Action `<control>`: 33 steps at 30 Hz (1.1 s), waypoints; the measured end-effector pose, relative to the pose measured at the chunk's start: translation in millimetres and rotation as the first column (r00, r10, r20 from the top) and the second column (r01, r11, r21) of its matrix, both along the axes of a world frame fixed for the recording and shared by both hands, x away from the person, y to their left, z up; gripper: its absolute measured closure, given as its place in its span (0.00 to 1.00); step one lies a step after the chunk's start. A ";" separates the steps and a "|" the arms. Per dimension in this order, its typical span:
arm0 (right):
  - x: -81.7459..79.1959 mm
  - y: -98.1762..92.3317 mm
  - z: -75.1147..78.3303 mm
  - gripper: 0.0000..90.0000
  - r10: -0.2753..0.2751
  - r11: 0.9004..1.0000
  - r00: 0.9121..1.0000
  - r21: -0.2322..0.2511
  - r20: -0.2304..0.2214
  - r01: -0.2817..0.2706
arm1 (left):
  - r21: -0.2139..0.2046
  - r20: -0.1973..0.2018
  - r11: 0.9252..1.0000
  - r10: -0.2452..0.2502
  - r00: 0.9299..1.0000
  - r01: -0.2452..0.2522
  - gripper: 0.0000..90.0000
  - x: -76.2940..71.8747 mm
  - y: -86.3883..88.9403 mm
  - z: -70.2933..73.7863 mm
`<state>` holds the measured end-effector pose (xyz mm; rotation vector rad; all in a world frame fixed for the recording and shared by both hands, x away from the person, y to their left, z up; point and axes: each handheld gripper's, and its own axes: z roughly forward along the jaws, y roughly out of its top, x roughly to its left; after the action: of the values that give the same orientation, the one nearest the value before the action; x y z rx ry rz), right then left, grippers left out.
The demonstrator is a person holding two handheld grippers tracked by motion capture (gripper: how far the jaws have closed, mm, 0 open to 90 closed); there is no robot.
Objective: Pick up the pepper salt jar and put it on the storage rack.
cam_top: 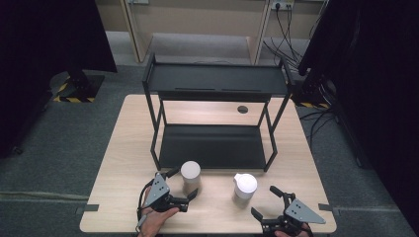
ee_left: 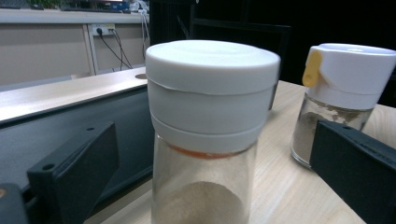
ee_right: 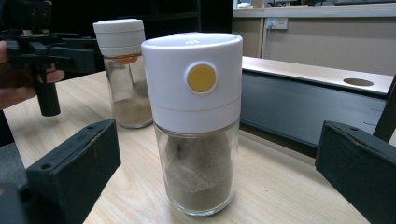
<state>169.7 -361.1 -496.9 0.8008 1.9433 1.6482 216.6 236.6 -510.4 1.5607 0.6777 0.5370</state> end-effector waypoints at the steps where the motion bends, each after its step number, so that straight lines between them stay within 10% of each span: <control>1: 0.1 0.1 0.0 0.01 -0.001 1.000 1.000 0.000 -0.002 0.001 | 0.004 0.002 1.000 0.000 1.000 0.000 0.02 1.3 -0.9 0.5; 11: -0.1 0.3 -0.1 0.01 -0.002 1.000 1.000 0.001 -0.002 0.002 | 0.027 -0.004 1.000 -0.005 1.000 0.005 0.09 12.2 -7.3 7.0; 19: -0.2 -0.1 -0.2 0.01 -0.003 1.000 1.000 0.005 -0.003 0.003 | 0.096 -0.010 0.995 -0.019 1.000 0.020 0.38 19.8 -12.7 13.4; 33: -0.5 -0.3 -0.7 0.01 -0.005 1.000 1.000 0.009 -0.001 0.005 | 0.073 0.004 0.997 0.007 1.000 -0.007 0.39 10.9 -11.9 31.1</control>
<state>169.2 -361.4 -497.6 0.8093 1.9342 1.6552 227.5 224.7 -479.2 1.6251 0.6669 0.5752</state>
